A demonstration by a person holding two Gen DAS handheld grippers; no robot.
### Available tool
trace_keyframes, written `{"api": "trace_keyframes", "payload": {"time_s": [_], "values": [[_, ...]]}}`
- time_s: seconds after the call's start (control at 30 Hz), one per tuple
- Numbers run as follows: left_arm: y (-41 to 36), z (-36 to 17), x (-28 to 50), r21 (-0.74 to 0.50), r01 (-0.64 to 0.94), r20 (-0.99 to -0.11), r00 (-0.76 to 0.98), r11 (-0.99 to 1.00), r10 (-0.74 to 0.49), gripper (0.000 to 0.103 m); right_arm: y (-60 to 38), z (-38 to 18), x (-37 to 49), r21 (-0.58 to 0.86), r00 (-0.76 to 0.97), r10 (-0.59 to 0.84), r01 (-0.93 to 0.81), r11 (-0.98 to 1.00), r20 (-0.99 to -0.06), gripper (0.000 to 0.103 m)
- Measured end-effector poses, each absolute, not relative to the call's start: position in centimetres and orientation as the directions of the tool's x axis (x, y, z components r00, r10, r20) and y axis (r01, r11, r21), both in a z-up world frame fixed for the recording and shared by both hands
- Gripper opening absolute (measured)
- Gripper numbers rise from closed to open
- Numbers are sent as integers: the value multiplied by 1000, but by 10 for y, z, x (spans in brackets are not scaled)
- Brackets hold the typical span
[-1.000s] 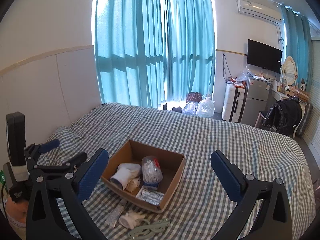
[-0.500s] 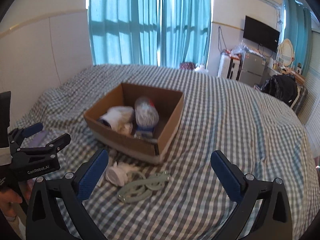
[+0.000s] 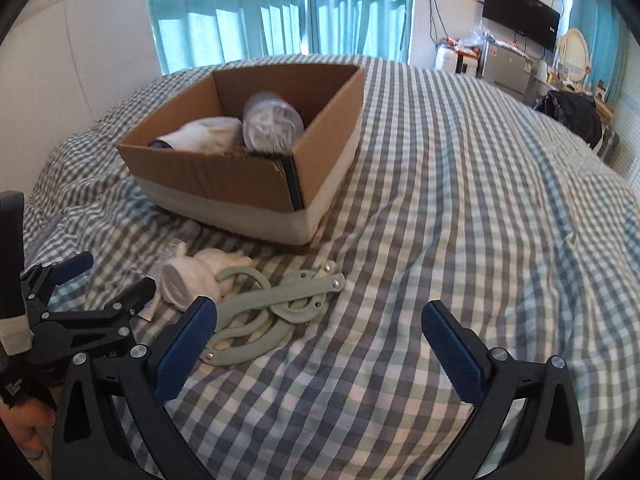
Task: Organize objects
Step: 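Grasp the white toothpaste tube with the left tool while the right tool grasps the green clip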
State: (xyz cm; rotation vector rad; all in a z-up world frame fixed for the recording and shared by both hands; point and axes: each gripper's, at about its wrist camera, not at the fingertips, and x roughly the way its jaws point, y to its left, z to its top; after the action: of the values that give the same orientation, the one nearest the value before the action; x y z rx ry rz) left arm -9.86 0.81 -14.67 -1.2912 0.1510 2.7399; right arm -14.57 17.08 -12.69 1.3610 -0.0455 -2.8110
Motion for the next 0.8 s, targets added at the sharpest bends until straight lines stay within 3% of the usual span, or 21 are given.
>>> {"api": "trace_keyframes", "payload": {"time_s": [0.1,0.2,0.3,0.33,0.37,0.8], "values": [[11,-153,-105,50,-151,-777,-627,-987,56,97,174,-135,-150,40,-607,-31,-2,-999,-794,103],[16,-160,-114,42,-175,-792,-607,-984,75,78,175,-142,-155,42,-596,-31,-6,-999,-803,103],[25,-166,-120,43,-217,-797,-596,-975,98,55,175,-148,-158,44,-578,-31,-9,-999,-815,103],[28,-167,-121,44,-234,-796,-596,-971,107,38,175,-149,-159,45,-574,-32,-10,-999,-818,103],[31,-168,-121,47,-245,-795,-597,-968,112,28,174,-150,-160,48,-569,-34,-11,-999,-822,103],[3,-146,-91,-22,-216,-770,-619,-976,154,27,144,-149,-169,85,-516,-72,-1,-996,-853,103]]}}
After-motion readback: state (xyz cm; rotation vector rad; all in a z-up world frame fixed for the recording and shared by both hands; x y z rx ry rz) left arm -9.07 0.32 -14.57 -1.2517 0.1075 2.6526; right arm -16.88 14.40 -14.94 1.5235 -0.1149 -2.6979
